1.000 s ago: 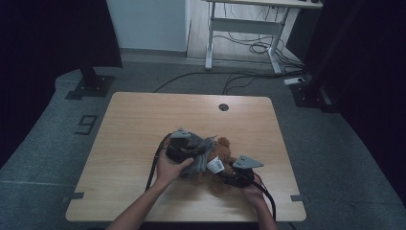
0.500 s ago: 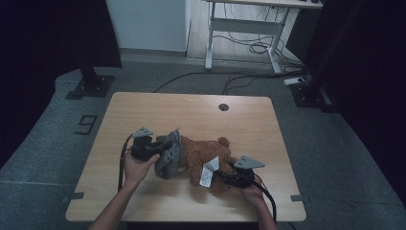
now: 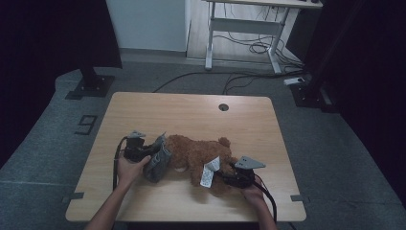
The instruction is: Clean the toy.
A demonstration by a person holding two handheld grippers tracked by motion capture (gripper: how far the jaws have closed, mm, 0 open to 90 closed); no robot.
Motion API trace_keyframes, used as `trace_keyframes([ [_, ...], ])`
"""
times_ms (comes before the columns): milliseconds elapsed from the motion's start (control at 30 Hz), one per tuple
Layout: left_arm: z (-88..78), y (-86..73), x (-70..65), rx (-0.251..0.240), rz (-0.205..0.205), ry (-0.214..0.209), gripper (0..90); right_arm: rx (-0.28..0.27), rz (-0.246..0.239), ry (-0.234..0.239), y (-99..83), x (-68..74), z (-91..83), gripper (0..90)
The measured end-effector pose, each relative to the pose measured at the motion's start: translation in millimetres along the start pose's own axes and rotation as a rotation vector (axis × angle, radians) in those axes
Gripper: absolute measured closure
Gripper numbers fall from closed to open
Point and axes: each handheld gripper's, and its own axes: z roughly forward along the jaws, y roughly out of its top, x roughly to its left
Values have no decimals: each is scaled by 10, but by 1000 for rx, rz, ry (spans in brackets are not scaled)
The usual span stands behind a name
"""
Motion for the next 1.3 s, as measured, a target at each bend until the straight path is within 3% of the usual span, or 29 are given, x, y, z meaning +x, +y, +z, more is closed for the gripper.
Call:
trace_keyframes([
  [100, -161, 125, -135, -48, 29, -31, 793, 2, 5, 8, 2, -16, -3, 484],
  [200, -283, 319, -385, -88, 86, -78, 792, 3, 4, 8, 5, -16, -2, 483],
  [400, -242, 640, -886, -91, 188, -152, 789, 8, 1, -2, 15, 7, -8, 483],
  [567, -44, 830, -1316, -71, 238, -222, 787, 10, 2, 1, 14, 8, -9, 483],
  [667, 139, 848, -1597, -63, 256, -276, 787, 11, -7, -6, 13, 17, -11, 483],
  [833, 531, 787, -1886, 10, 286, -285, 782, 8, -6, -7, 9, 18, -9, 483],
  [900, 663, 749, -1924, 41, 301, -259, 781, 9, -8, -8, 8, 21, -10, 483],
  [967, 786, 686, -1912, 65, 334, -190, 781, 11, -9, -10, 8, 28, -10, 483],
  [1000, 820, 657, -1848, 59, 305, -208, 781, 13, -13, -12, 6, 30, -9, 483],
  [1033, 818, 649, -1789, 56, 269, -231, 782, 18, -17, -12, 1, 32, -3, 484],
  [1067, 800, 652, -1742, 55, 258, -234, 782, 14, -14, -13, -5, 35, 1, 484],
  [1200, 691, 671, -1580, 49, 254, -168, 782, 10, -11, -11, -10, 33, 2, 485],
  [1300, 594, 653, -1364, 50, 231, -132, 782, 9, -13, -11, -11, 33, 0, 485],
])
